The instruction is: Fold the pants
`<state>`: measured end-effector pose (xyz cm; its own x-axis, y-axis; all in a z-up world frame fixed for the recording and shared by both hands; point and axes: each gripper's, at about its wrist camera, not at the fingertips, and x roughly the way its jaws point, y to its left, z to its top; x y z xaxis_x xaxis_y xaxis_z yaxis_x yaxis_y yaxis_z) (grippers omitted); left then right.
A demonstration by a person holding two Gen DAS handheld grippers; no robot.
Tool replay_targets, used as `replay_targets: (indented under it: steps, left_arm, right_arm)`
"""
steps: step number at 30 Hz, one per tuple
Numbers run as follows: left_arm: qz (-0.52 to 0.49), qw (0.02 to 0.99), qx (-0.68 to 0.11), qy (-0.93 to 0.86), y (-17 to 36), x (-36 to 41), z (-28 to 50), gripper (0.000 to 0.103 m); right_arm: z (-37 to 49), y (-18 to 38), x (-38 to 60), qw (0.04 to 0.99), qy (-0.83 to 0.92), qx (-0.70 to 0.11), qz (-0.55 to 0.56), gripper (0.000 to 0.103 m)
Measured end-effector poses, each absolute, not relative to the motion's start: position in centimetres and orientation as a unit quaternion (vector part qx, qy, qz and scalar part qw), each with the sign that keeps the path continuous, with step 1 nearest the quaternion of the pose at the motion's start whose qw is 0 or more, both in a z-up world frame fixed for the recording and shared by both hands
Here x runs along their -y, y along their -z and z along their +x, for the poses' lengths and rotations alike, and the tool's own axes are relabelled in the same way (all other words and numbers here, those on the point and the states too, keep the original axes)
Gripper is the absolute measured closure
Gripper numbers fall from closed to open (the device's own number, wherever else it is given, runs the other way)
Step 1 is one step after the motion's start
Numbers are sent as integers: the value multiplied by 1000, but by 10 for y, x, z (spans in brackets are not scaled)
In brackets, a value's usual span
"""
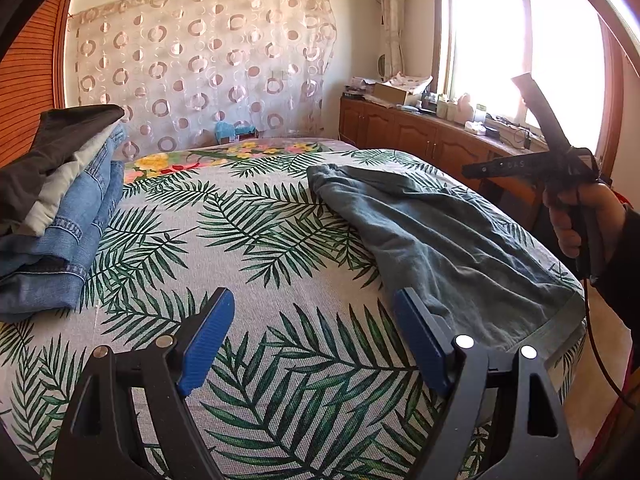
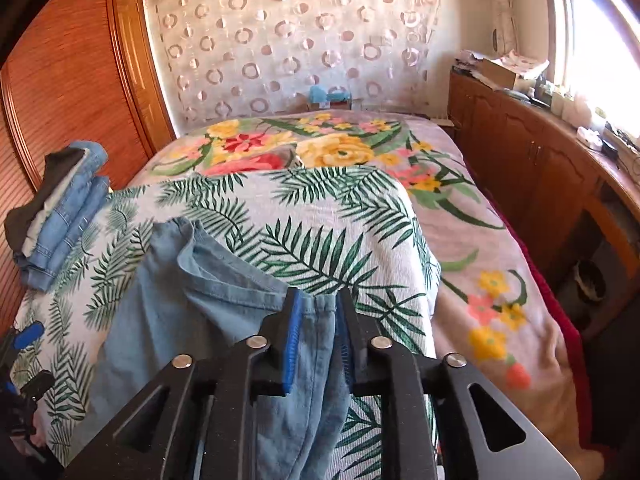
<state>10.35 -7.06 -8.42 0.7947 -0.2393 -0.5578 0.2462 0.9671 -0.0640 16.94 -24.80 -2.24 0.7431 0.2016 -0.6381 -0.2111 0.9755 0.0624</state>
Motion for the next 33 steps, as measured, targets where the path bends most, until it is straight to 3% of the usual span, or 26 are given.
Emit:
replay_targets:
  steps: [5,16,18,20,33]
  left_arm:
    - [12,940,-313,135,87,74,108,20]
    - [35,923,-353,148,95,86,115,20]
    - [34,923,-354,148,95,86,115,20]
    - [34,923,-354,148,94,87,115,20]
    - [36,922,-356,147,95,88,116,20]
  right_arm:
    - [185,36,245,923,-111,-367,-31,70]
    - [209,48,244,914,-121,-385,-50,70]
    - [208,49,244,914,-124,-384,-48,90]
    - [206,47,247,917,-120,-377,-48,97]
    - [191,42,272,935,-54,-350,-20,97]
